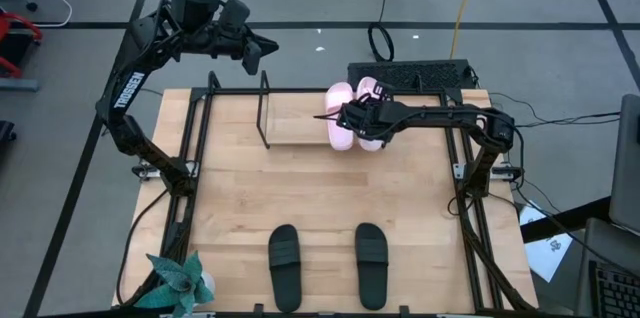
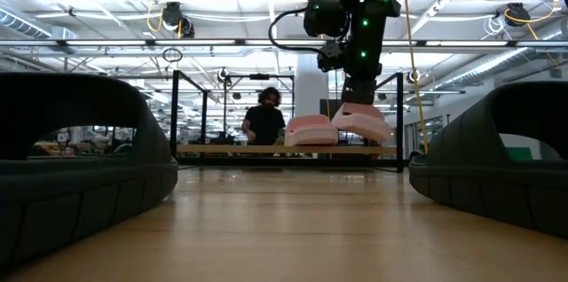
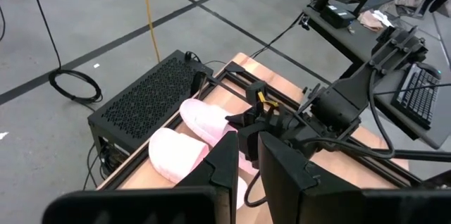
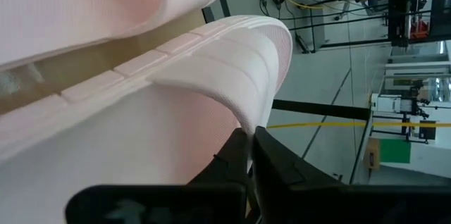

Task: Pick and place slides into the shelf
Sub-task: Put the pink slide on the shelf

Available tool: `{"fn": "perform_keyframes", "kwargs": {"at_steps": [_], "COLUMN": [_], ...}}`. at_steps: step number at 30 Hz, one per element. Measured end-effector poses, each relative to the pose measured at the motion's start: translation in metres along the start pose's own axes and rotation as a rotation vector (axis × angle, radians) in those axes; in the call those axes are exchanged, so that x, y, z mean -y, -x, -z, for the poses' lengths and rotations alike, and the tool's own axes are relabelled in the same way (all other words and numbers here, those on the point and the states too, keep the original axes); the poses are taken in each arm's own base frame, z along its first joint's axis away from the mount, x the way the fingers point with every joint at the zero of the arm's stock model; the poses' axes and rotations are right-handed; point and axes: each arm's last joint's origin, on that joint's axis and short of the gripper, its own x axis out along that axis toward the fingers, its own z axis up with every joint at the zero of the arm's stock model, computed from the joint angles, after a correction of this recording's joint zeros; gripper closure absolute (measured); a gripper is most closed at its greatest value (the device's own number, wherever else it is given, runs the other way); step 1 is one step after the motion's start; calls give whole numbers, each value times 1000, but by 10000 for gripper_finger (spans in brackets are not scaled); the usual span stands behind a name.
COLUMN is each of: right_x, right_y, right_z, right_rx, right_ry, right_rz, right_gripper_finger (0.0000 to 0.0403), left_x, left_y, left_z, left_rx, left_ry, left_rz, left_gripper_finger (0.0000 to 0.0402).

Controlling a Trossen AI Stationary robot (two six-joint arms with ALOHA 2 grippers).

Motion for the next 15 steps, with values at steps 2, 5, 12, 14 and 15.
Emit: {"fn": "perform_keyframes", "kwargs": {"at_steps": [2,5,12,14,15], "right_x": [0,0,3,4,4], "right_y": [0,-1,-4,-5,-6], "right_z": [0,0,-1,-1,-1], "right_rx": [3,2,0,0,3], "right_ry": [-1,1,-10,2,5], "right_rz": [-1,-6,-18,-18,-17], "right_gripper_finger": [403,403,403,403,403], "left_x": [1,4,13,15,16], "left_y": [0,-1,-3,-3,-3], "left_z": [0,1,3,4,4], "left_rx": [-2,-5,-16,-19,-20], "left_ry": [-7,-15,-30,-34,-36], "left_rz": [5,15,45,53,56], "left_gripper_finger": [350,350,350,350,350]}}
